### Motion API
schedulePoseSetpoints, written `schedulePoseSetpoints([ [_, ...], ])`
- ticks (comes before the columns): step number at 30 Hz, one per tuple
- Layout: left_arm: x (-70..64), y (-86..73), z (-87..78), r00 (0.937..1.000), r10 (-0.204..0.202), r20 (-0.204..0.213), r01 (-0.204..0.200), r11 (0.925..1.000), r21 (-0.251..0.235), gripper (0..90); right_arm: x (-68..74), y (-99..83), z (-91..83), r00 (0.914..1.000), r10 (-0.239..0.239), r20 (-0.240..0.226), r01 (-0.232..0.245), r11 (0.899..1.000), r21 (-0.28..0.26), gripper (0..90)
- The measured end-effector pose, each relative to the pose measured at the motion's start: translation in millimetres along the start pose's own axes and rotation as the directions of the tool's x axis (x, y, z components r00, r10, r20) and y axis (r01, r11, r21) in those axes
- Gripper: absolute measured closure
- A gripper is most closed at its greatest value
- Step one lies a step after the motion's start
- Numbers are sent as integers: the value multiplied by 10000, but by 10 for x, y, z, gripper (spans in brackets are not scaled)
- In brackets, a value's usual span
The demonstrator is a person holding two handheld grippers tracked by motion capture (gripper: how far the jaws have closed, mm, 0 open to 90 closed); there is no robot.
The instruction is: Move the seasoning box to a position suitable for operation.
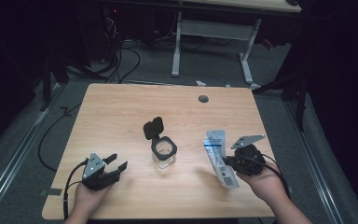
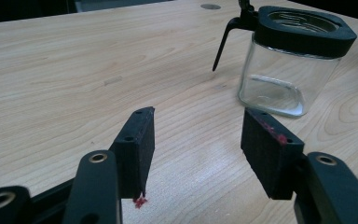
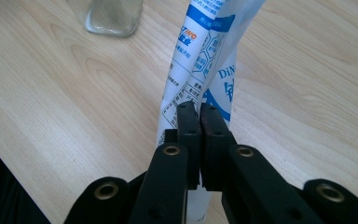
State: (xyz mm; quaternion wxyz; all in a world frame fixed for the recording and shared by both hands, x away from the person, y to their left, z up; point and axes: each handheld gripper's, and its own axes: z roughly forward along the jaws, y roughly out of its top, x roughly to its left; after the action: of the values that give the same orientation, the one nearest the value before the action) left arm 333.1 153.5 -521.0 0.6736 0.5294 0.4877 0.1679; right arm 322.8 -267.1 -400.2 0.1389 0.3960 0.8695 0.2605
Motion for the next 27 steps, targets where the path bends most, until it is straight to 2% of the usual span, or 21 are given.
schedulePoseSetpoints([
  [15, -4, -10, 4, 10000, 46, 3, -46, 10000, 58, 451, -23, 142, 33, 9999, -110, -52, 115, 9944, 1051, 900],
  [16, -5, -12, 6, 10000, 31, 10, -31, 10000, 38, 451, -20, 151, 36, 10000, -29, -62, 36, 9936, 1132, 900],
  [27, -15, -14, 1, 10000, 43, 59, -44, 10000, 43, 451, -15, 261, 73, 9995, -314, -88, 325, 9795, 1988, 900],
])
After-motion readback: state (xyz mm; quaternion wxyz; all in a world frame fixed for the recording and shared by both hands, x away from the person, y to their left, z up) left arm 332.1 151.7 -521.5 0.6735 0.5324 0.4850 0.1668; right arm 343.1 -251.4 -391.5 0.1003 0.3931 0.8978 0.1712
